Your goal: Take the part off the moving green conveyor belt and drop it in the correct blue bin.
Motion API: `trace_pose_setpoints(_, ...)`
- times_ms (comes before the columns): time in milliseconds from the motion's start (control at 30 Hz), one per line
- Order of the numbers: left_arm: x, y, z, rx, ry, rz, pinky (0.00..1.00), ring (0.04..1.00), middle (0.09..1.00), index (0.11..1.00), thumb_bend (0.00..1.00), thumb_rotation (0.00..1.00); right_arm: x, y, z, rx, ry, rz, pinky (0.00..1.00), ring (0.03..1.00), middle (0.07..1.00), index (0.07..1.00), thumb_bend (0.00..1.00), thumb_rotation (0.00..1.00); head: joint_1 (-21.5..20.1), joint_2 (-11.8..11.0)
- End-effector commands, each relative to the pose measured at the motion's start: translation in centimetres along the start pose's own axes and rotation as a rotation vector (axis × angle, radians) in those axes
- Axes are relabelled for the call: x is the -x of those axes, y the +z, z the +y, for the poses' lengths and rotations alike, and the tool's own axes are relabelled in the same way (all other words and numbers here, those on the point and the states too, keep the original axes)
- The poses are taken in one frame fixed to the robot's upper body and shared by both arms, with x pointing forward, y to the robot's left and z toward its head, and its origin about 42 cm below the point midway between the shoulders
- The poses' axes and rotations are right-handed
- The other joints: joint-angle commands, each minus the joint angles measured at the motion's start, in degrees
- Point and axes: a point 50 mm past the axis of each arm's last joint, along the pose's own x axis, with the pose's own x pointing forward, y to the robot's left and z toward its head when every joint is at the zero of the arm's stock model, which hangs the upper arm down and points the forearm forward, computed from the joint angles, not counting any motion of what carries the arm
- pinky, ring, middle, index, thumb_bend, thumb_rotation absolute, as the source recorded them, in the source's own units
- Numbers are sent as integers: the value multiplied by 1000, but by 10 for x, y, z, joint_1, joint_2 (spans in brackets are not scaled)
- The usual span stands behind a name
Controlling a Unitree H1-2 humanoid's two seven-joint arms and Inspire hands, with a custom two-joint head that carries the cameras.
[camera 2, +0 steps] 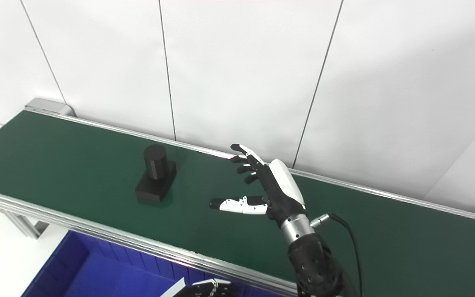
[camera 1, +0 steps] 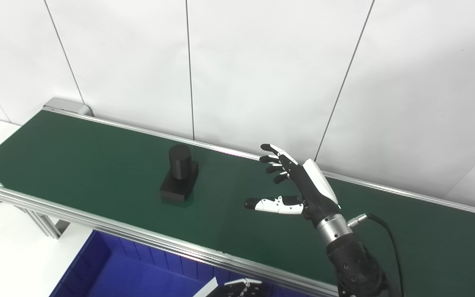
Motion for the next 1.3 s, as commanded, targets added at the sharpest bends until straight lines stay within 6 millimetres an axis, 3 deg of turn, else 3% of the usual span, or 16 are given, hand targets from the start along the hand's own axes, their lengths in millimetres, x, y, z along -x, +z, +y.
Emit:
trace_pose_setpoints(0,4,10,7,10,12,-62,678,745,783,791,1000,238,-11,21,-12,8,-36,-58,630,745,818,908,829,461,0,0)
trace_pose_setpoints(67,8,12,8,6,12,-62,654,739,786,794,1000,247,-11,21,-13,13,-34,-56,632,748,820,914,827,469,-2,4)
trace_pose_setpoints(300,9,11,4,16,14,-56,713,771,806,815,1000,245,-15,19,-14,28,-36,-44,615,741,818,911,835,479,-5,13)
trace_pose_setpoints(533,10,10,2,29,29,-53,686,752,799,823,1000,259,-23,18,-11,40,-27,-32,607,740,820,908,829,468,-7,16)
trace_pose_setpoints(733,13,14,3,-29,27,-60,719,760,802,829,1000,293,-47,19,-4,106,11,11,603,741,818,914,824,475,-41,26)
trace_pose_setpoints(967,18,17,3,-12,44,-69,686,733,789,821,1000,277,-67,21,-1,135,31,42,638,759,831,914,831,483,-60,37)
trace_pose_setpoints(1267,22,17,3,24,97,-63,621,691,770,810,1000,259,-85,21,5,150,44,78,613,764,860,920,830,479,-69,43)
